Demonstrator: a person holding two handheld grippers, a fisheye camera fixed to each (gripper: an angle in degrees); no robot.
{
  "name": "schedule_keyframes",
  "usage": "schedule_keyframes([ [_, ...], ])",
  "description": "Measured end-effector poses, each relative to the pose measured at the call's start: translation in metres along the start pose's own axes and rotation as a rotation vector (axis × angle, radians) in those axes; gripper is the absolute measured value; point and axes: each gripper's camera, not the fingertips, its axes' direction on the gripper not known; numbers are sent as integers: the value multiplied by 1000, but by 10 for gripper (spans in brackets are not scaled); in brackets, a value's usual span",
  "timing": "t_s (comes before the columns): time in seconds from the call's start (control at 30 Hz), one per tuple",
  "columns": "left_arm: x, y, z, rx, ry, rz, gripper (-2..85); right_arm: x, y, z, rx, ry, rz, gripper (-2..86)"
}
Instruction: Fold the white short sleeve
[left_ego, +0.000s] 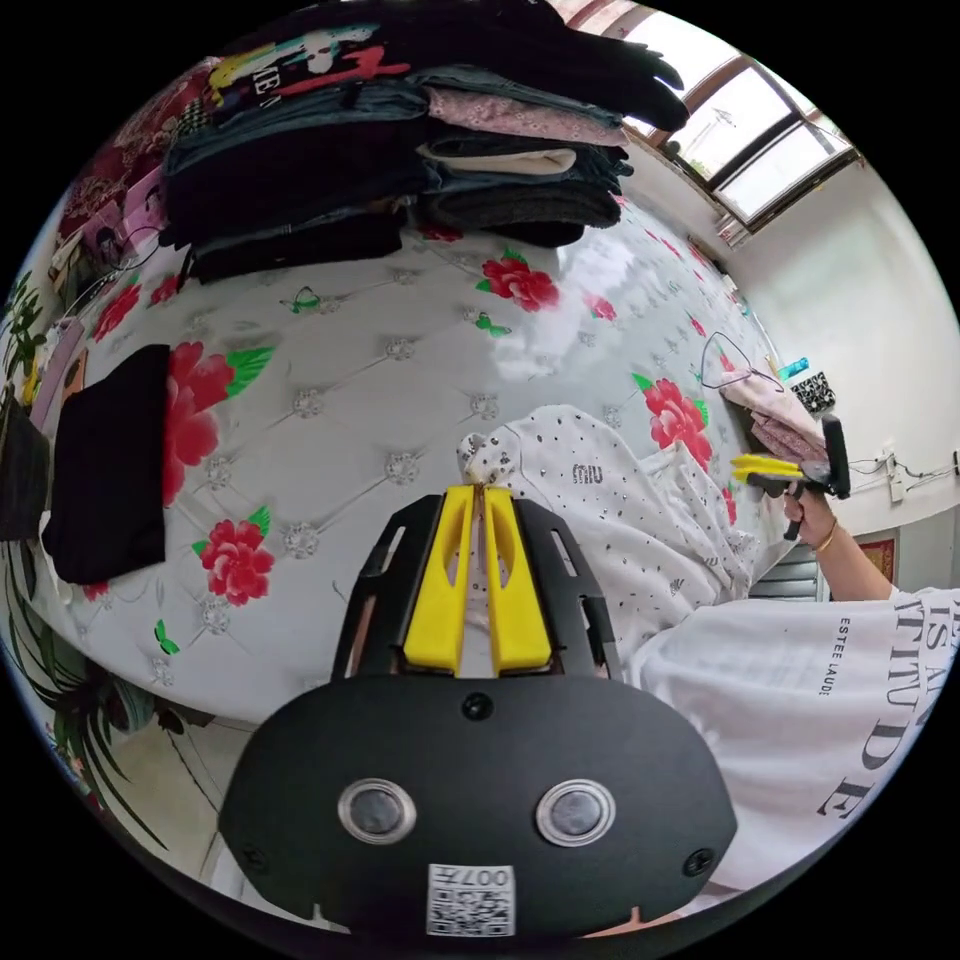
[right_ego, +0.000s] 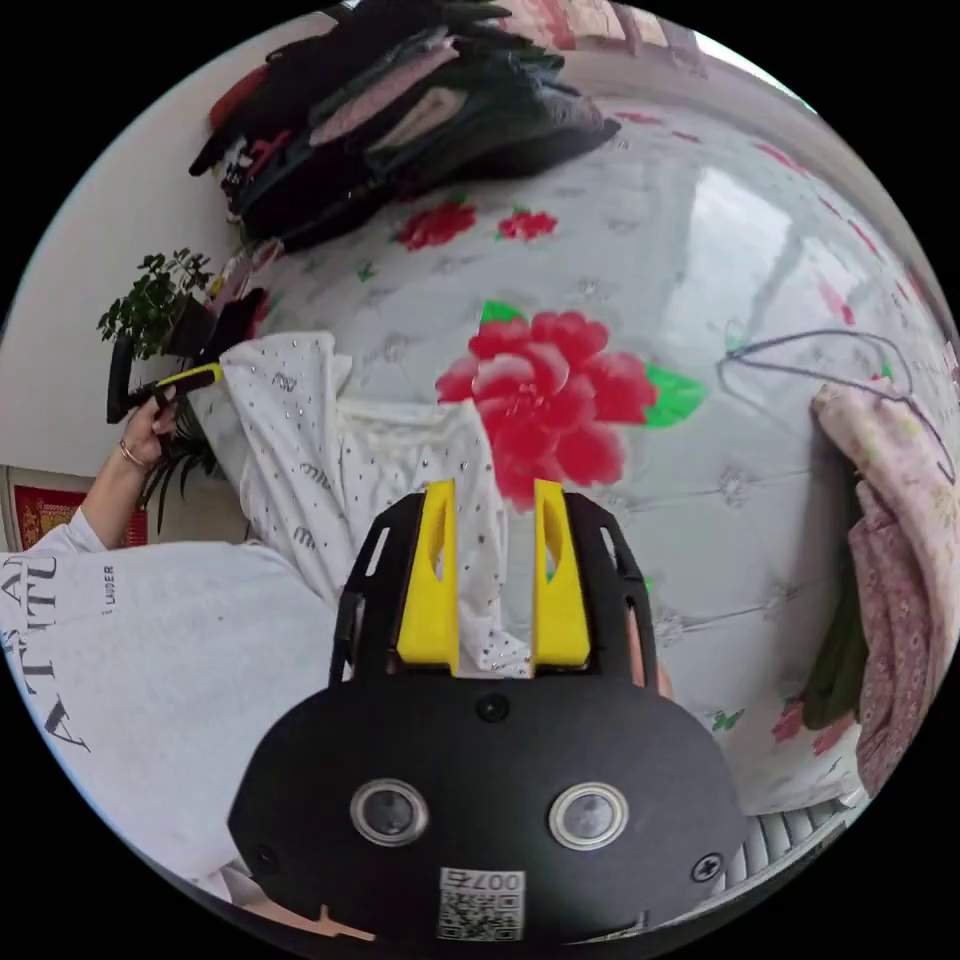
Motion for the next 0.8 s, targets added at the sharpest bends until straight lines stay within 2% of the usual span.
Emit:
schedule_keyframes([
  [0.03, -2, 3, 2, -2, 7, -14, -7, -8, 7, 30, -100, -10, -4, 94],
  [0.13, -9, 12, 8, -18, 21, -43, -7, -46, 24, 43, -31, 200, -89, 48],
  [0.2, -15, 7, 7, -27, 32, -52, -7, -54, 11, 49, -140, 199, -136, 22],
  [0.33, -13, -34, -10, 13, 42, -11, -8, -51, -50, -23, 26, 309, -157, 5],
  [0.4, -3, -81, -27, 50, -37, 41, -6, -56, -77, -63, 148, 398, -162, 4],
  [0.5, 7, -134, -58, 204, -102, 51, 5, -67, -118, -117, 351, 557, -92, 7],
  [0.57, 8, -157, -72, 257, -129, 2, 24, -64, -140, -134, 385, 558, 32, 16],
  [0.67, 9, -164, -80, 283, -196, -51, 63, -64, -125, -124, 390, 494, 101, 39],
  [0.8, 6, -102, -54, 233, -136, -48, 78, -65, -53, -67, 355, 290, 84, 68],
])
